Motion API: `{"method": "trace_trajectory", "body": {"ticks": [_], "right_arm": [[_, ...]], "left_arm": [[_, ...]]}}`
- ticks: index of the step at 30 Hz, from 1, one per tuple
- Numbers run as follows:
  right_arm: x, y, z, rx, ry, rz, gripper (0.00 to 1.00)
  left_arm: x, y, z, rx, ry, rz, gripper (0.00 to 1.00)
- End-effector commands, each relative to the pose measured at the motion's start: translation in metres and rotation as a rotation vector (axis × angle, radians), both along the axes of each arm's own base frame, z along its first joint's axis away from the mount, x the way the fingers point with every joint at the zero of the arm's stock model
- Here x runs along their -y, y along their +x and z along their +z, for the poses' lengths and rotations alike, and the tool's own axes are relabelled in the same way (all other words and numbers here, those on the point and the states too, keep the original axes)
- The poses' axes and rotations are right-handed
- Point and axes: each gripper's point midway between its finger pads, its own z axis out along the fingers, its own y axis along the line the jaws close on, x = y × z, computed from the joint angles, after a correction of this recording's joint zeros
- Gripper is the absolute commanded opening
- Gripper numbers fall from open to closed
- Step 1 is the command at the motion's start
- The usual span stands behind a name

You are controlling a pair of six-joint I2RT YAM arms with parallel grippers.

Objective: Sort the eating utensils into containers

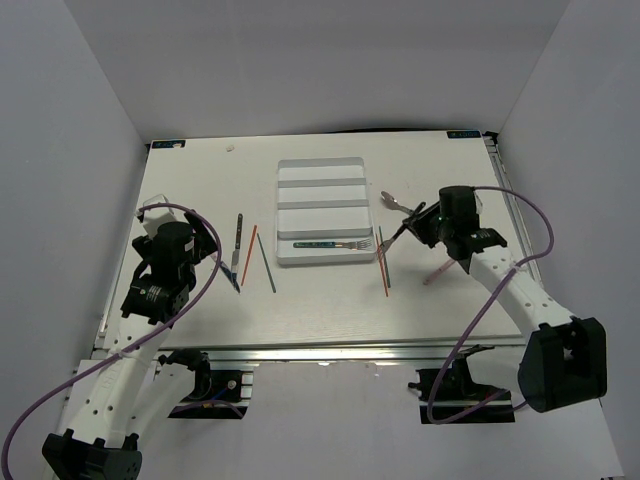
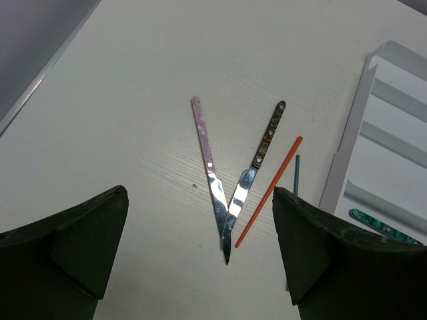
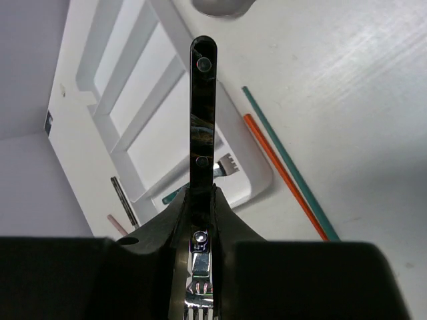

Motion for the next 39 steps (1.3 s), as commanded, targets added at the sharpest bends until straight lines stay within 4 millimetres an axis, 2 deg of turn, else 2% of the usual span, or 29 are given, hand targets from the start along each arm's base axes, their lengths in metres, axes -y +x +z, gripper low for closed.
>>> {"method": "trace_trajectory", "body": {"ticks": [1,2,3,4,5,6,7,8,9,10,11,12,13,15,16,19,23,24,26,27,34,38,39], "right_arm": [[-0.020,0.036,0.061,0.237,0.038,0.082,0.00],[-0.017,0.037,0.057,0.215,-0.028,0.109,0.00],[-0.023,0.048,0.079,0.283,-0.057,0.146,0.00],[-0.035,0.060,0.077,0.312,-0.093,0.224,0.00],[-0.060,0.061,0.090,0.421,-0.131,0.441,0.00],[-0.079,0.064,0.099,0.505,-0.151,0.583,0.00],[-0.095,0.064,0.099,0.554,-0.182,0.723,0.00],[-0.121,0.073,0.105,0.608,-0.221,0.857,0.00],[-0.125,0.065,0.085,0.599,-0.364,1.029,0.00],[-0.133,0.066,0.080,0.612,-0.444,1.105,0.00],[-0.155,0.067,0.084,0.659,-0.516,1.195,0.00],[-0.157,0.065,0.075,0.704,-0.656,1.316,0.00],[-0.175,0.059,0.068,0.740,-0.728,1.384,0.00],[-0.186,0.058,0.063,0.849,-0.917,1.512,0.00],[-0.199,0.051,0.059,0.892,-0.948,1.563,0.00],[-0.215,0.040,0.047,0.984,-1.017,1.699,0.00],[-0.225,0.031,0.018,1.030,-1.079,1.841,0.00],[-0.226,0.029,0.002,1.006,-1.085,1.874,0.00],[-0.227,0.029,-0.012,0.999,-1.115,1.913,0.00],[-0.225,0.029,-0.025,0.976,-1.113,1.938,0.00],[-0.230,0.021,-0.048,0.990,-1.084,1.992,0.00],[-0.231,0.015,-0.050,0.985,-1.041,1.999,0.00],[-0.230,0.013,-0.051,0.972,-1.035,2.006,0.04]], "left_arm": [[0.000,0.000,0.002,0.002,0.005,0.001,0.98],[0.000,0.000,0.001,0.000,0.006,0.002,0.98],[0.000,0.000,0.002,0.003,0.005,0.003,0.98],[0.000,0.000,0.001,0.003,0.003,0.000,0.98],[0.001,0.000,0.001,0.004,0.001,-0.006,0.98],[0.002,0.001,0.001,0.002,0.003,-0.010,0.98],[0.002,0.001,0.000,-0.002,0.003,-0.013,0.98],[0.003,0.002,-0.001,-0.006,0.005,-0.015,0.98],[0.003,0.002,-0.001,-0.011,0.004,-0.018,0.97],[0.003,0.002,-0.002,-0.013,0.006,-0.017,0.97],[0.003,0.002,-0.002,-0.015,0.006,-0.017,0.97],[0.003,0.002,-0.002,-0.013,0.006,-0.015,0.96],[0.003,0.002,-0.001,-0.011,0.005,-0.015,0.96],[0.003,0.001,0.000,-0.006,0.005,-0.015,0.97],[0.003,0.002,-0.001,-0.006,0.003,-0.018,0.97],[0.004,0.002,-0.001,-0.009,0.005,-0.022,0.97],[0.003,0.001,0.001,0.000,0.001,-0.021,0.98],[0.004,0.001,0.001,0.000,0.000,-0.023,0.98],[0.004,0.002,0.000,-0.004,0.001,-0.026,0.98],[0.004,0.002,0.000,-0.004,0.001,-0.026,0.98],[0.004,0.001,0.000,-0.004,0.002,-0.023,0.98],[0.003,0.001,0.001,-0.002,0.003,-0.019,0.98],[0.003,0.001,0.001,-0.002,0.003,-0.019,0.98]]}}
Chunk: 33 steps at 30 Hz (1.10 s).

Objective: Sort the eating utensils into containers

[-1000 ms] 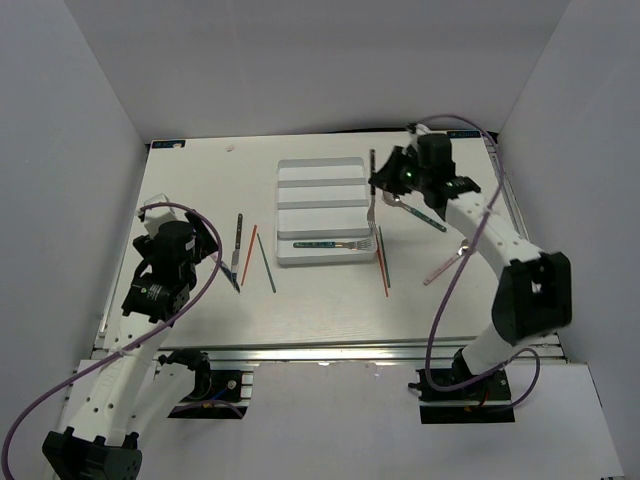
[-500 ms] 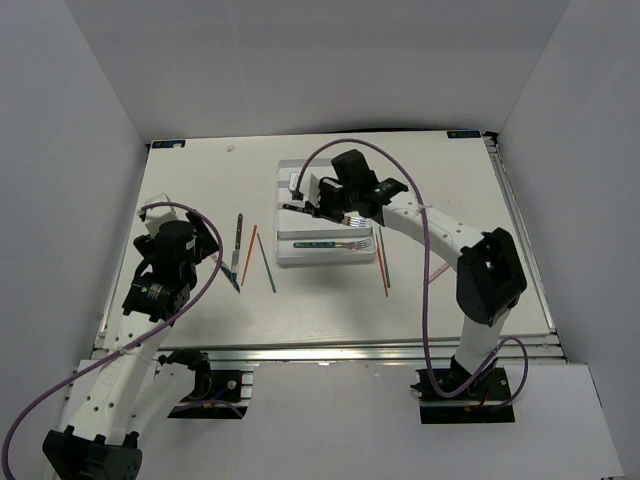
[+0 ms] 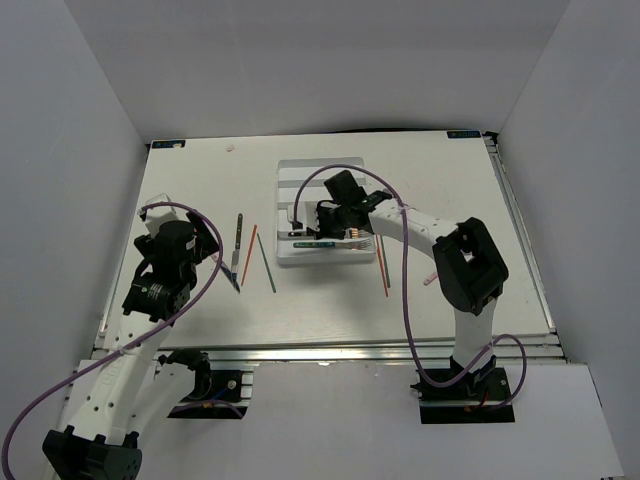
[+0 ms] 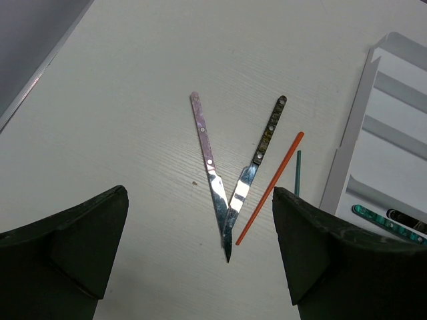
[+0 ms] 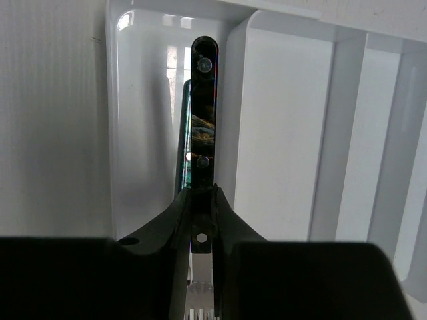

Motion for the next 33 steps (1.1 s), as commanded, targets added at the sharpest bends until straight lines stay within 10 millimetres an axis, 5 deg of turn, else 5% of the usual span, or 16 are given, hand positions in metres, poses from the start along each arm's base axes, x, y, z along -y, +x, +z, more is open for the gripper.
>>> {"method": "trace_trajectory", "body": {"ticks": [1,2,5,8,10,13,16,18,20,23,27,29,33], "right_arm": [[-0.011,-0.003,0.018,0.027,0.046,0.041,0.08],[-0.010,-0.003,0.018,0.021,0.046,0.039,0.10],[-0.011,-0.004,0.024,0.021,0.055,0.033,0.36],[-0.011,-0.001,0.036,0.040,0.070,0.021,0.42],[-0.012,0.001,0.050,0.056,0.094,0.018,0.89],[-0.009,0.009,0.071,0.075,0.138,-0.027,0.89],[0.005,0.044,0.113,0.094,0.281,-0.260,0.89],[0.037,0.073,0.139,0.019,0.393,-0.515,0.89],[0.057,0.084,0.155,-0.055,0.439,-0.574,0.89],[0.123,0.118,0.127,-0.032,0.329,-0.812,0.89],[0.197,0.136,0.074,0.000,0.099,-1.015,0.89],[0.226,0.142,0.051,-0.026,0.052,-1.087,0.89],[0.254,0.147,0.019,-0.127,0.028,-1.143,0.87]], "left_arm": [[0.002,0.000,0.003,0.012,-0.001,-0.009,0.98],[0.001,-0.001,0.003,0.011,-0.001,-0.007,0.98],[0.001,0.000,0.004,0.013,-0.002,-0.005,0.98],[0.001,0.000,0.004,0.013,-0.002,-0.007,0.98],[0.001,0.000,0.004,0.013,-0.002,-0.005,0.98],[0.001,-0.001,0.004,0.015,-0.002,-0.004,0.98],[0.000,-0.001,0.005,0.017,0.000,0.000,0.98],[-0.001,-0.002,0.005,0.020,-0.001,0.002,0.98],[0.000,-0.002,0.006,0.023,-0.003,0.001,0.98],[0.001,-0.001,0.006,0.022,-0.004,-0.005,0.98],[0.003,0.000,0.004,0.016,-0.006,-0.014,0.98],[0.002,0.000,0.004,0.012,-0.004,-0.013,0.98],[0.000,-0.001,0.004,0.015,-0.002,-0.004,0.98]]}}
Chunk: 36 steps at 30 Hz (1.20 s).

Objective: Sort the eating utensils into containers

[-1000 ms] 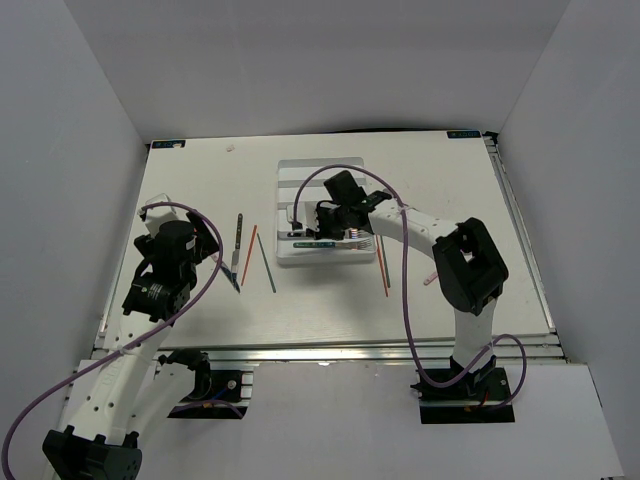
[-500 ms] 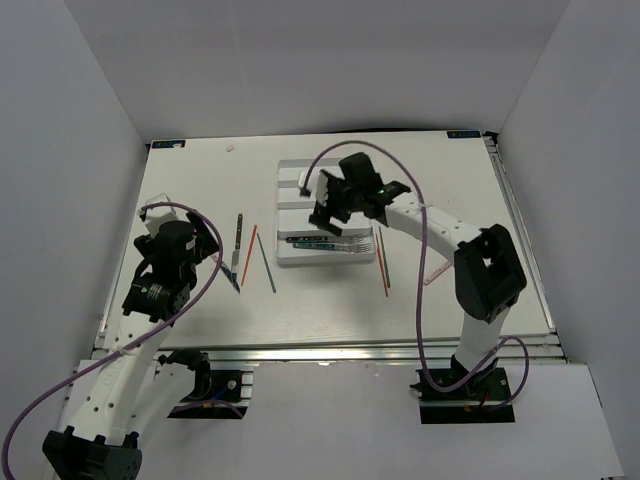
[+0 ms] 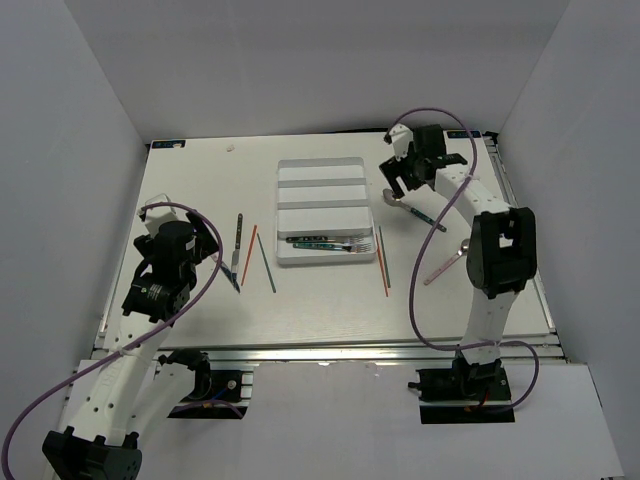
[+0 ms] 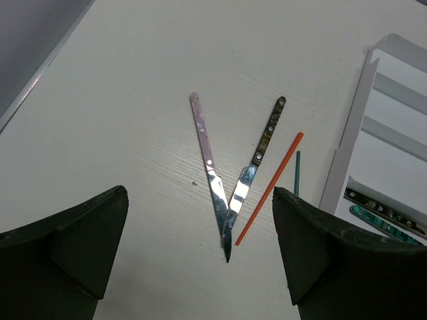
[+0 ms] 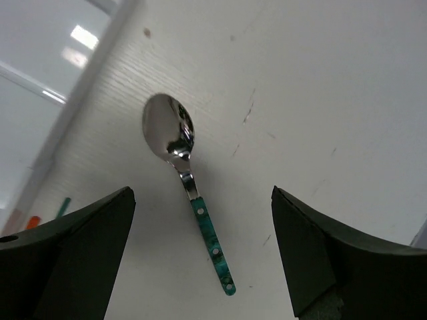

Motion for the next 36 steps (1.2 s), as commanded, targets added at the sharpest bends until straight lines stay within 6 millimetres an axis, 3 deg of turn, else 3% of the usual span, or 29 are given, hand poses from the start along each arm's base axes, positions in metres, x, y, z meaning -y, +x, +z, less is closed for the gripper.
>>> {"method": "trace_trajectory", "body": {"ticks": [1,9,13,16,17,18,22,24,29,33,34,36], "right_arm": [[0.029,-0.006,-0.038,-0.124,-0.031,-0.073,0.87],[0.041,-0.016,-0.093,-0.264,-0.019,-0.065,0.86],[0.038,-0.028,-0.119,-0.351,0.004,-0.056,0.78],[0.039,-0.034,-0.133,-0.397,0.001,-0.069,0.57],[0.042,-0.036,-0.139,-0.409,-0.011,-0.081,0.40],[0.045,-0.037,-0.142,-0.414,-0.026,-0.095,0.32],[0.060,-0.039,-0.146,-0.410,-0.079,-0.179,0.13],[0.060,-0.037,-0.140,-0.404,-0.062,-0.204,0.00],[0.050,-0.028,-0.107,-0.373,0.029,-0.232,0.00],[0.021,-0.020,-0.051,-0.250,0.146,-0.126,0.00],[0.010,-0.020,-0.028,-0.196,0.157,-0.086,0.00],[-0.014,-0.023,-0.005,-0.139,0.167,0.041,0.00]], "left_arm": [[0.001,-0.001,0.004,0.017,-0.004,-0.007,0.98],[0.005,0.001,0.002,0.008,-0.008,-0.028,0.98],[0.006,0.002,0.001,0.007,-0.008,-0.029,0.98],[0.006,0.002,0.000,0.003,-0.009,-0.032,0.98],[0.006,0.002,0.001,0.004,-0.008,-0.034,0.98],[0.006,0.002,0.001,0.003,-0.008,-0.034,0.98],[0.006,0.002,0.001,0.005,-0.007,-0.029,0.98],[0.006,0.002,0.001,0.004,-0.008,-0.032,0.98],[0.006,0.002,0.000,-0.001,-0.006,-0.029,0.98],[0.005,0.001,0.002,0.007,-0.007,-0.028,0.98],[0.005,0.001,0.002,0.007,-0.006,-0.027,0.98],[0.006,0.002,0.001,0.001,-0.005,-0.028,0.98]]}}
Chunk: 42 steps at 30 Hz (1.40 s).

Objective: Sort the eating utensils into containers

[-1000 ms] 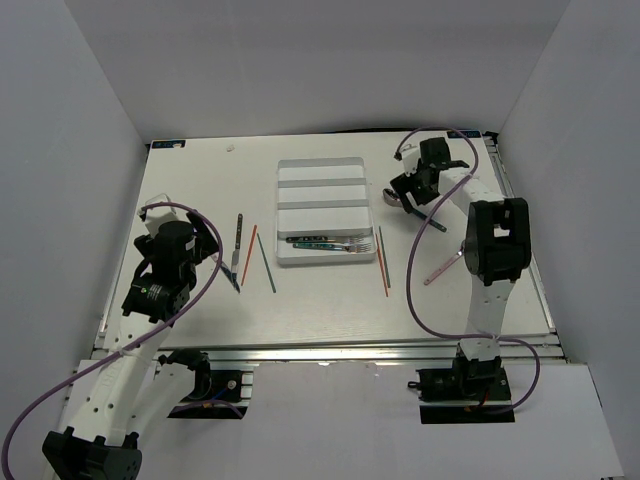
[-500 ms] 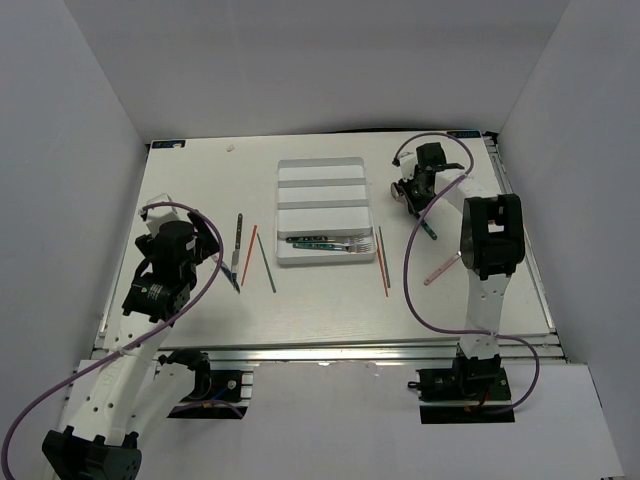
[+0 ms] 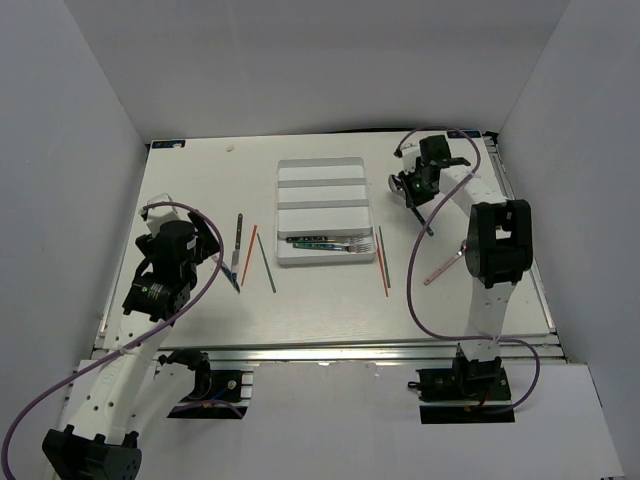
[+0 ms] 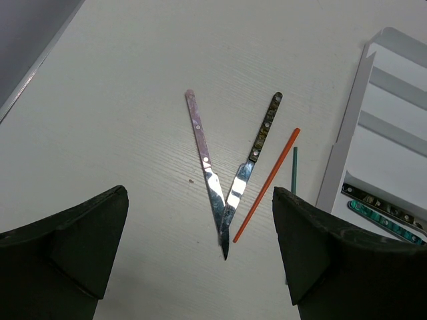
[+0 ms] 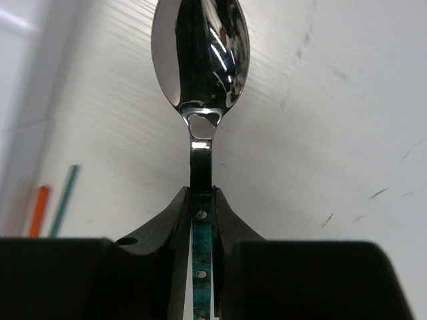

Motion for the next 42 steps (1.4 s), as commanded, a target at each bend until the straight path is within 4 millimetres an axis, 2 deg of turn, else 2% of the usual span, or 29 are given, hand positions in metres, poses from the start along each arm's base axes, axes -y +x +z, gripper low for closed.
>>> {"method": "trace_trajectory", "body": {"ticks": [1,3,4,6,7,9,10,11,12,13,14,16,21,26,29,33,34,35,36,37,41,42], "right_arm": [[-0.067,-0.003,0.099,0.233,0.109,0.237,0.00],[-0.094,-0.011,0.108,0.291,0.057,0.380,0.00],[-0.122,-0.021,0.114,0.310,0.049,0.468,0.00],[-0.149,-0.036,0.115,0.309,0.035,0.612,0.00],[-0.174,-0.042,0.118,0.318,0.048,0.685,0.00],[-0.197,-0.051,0.119,0.317,0.063,0.768,0.00],[-0.212,-0.060,0.109,0.295,0.046,0.830,0.00],[-0.220,-0.057,0.115,0.318,0.033,0.842,0.00],[-0.226,-0.057,0.113,0.320,0.005,0.855,0.00],[-0.236,-0.063,0.102,0.302,-0.020,0.902,0.00],[-0.242,-0.061,0.104,0.317,-0.036,0.916,0.00],[-0.249,-0.061,0.091,0.318,-0.088,0.959,0.00],[-0.246,-0.051,0.075,0.329,-0.163,0.976,0.00],[-0.248,-0.045,0.069,0.341,-0.173,0.985,0.00],[-0.251,-0.048,0.065,0.335,-0.159,1.001,0.02],[-0.250,-0.044,0.062,0.344,-0.172,0.990,0.20],[-0.250,-0.042,0.062,0.353,-0.175,0.987,0.35],[-0.250,-0.043,0.060,0.348,-0.176,0.987,0.40],[-0.249,-0.042,0.062,0.353,-0.175,0.985,0.53],[-0.249,-0.041,0.064,0.361,-0.170,0.976,0.89],[-0.249,-0.034,0.081,0.398,-0.134,0.924,0.89],[-0.247,-0.033,0.094,0.420,-0.115,0.902,0.89]], "left_arm": [[0.002,0.001,0.001,0.005,0.001,-0.010,0.98],[0.002,0.002,0.001,0.005,0.001,-0.010,0.98],[0.002,0.002,0.001,0.005,0.000,-0.012,0.98],[0.002,0.002,0.001,0.005,0.000,-0.012,0.98],[0.002,0.002,0.001,0.004,0.001,-0.010,0.98],[0.002,0.001,0.001,0.004,0.002,-0.009,0.98],[0.001,0.001,0.002,0.009,0.000,-0.009,0.98],[0.001,0.001,0.003,0.012,0.000,-0.009,0.98],[0.001,0.001,0.004,0.016,-0.001,-0.009,0.98],[0.002,0.000,0.004,0.018,-0.002,-0.011,0.98],[0.002,0.000,0.005,0.021,-0.003,-0.012,0.98],[0.003,0.001,0.006,0.025,-0.005,-0.019,0.98],[0.004,0.001,0.005,0.024,-0.006,-0.027,0.98],[0.005,0.002,0.005,0.025,-0.009,-0.034,0.98],[0.006,0.002,0.005,0.023,-0.008,-0.036,0.98],[0.006,0.002,0.005,0.022,-0.008,-0.040,0.98],[0.006,0.002,0.005,0.024,-0.008,-0.038,0.98],[0.006,0.002,0.005,0.024,-0.009,-0.040,0.98],[0.006,0.002,0.005,0.024,-0.010,-0.039,0.98],[0.006,0.002,0.005,0.024,-0.010,-0.039,0.98],[0.006,0.002,0.005,0.021,-0.009,-0.039,0.98],[0.006,0.002,0.004,0.020,-0.009,-0.039,0.98]]}}
